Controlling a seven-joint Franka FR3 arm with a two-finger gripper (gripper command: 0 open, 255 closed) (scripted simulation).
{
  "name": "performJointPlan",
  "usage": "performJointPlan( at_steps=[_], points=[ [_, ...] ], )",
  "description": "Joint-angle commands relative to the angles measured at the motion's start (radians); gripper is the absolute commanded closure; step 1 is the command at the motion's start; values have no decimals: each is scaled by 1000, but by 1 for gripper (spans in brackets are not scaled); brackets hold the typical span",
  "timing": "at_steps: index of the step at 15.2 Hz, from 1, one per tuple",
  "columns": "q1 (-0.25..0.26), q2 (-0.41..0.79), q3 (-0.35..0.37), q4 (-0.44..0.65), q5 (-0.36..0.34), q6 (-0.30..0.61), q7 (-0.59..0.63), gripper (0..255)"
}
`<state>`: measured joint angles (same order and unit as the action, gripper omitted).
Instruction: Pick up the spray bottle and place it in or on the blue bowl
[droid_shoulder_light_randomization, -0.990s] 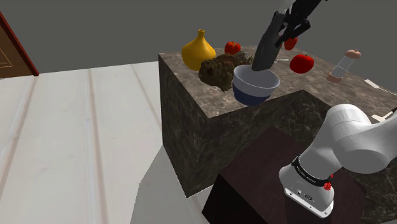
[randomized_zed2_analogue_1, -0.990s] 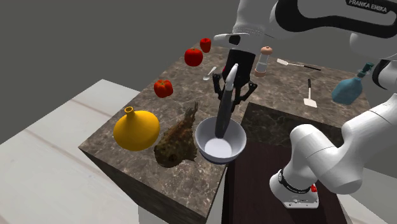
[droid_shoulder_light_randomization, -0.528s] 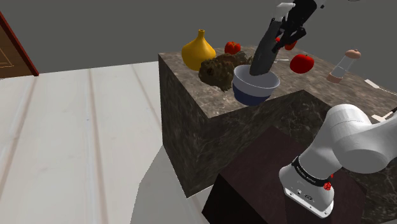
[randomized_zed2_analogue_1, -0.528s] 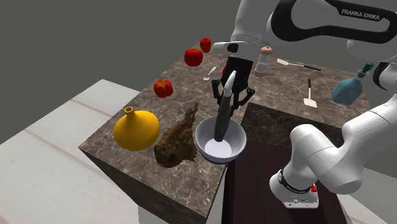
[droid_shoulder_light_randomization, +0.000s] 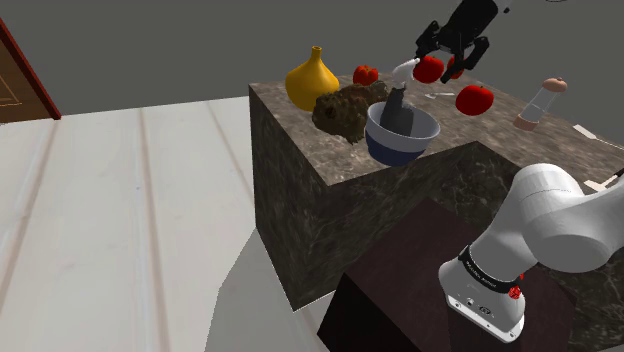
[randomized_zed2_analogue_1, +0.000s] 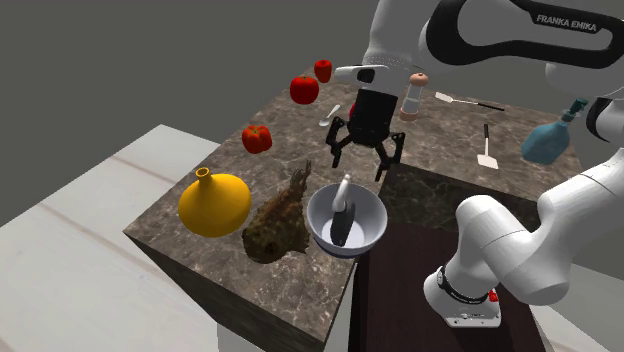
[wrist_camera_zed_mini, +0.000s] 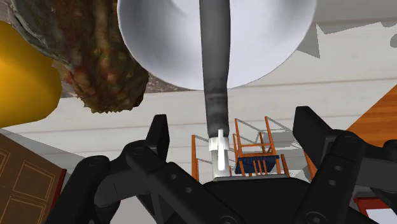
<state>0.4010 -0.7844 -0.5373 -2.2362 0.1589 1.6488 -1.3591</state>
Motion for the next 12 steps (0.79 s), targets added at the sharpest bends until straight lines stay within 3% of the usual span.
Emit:
performJointPlan(
  at_steps=[1,5,12],
  points=[
    [0,0,0,0,0,0,0,0],
    [13,29,-29,150,-5,-122,-2,0],
    [13,29,-30,150,-5,-122,-1,0]
  ],
)
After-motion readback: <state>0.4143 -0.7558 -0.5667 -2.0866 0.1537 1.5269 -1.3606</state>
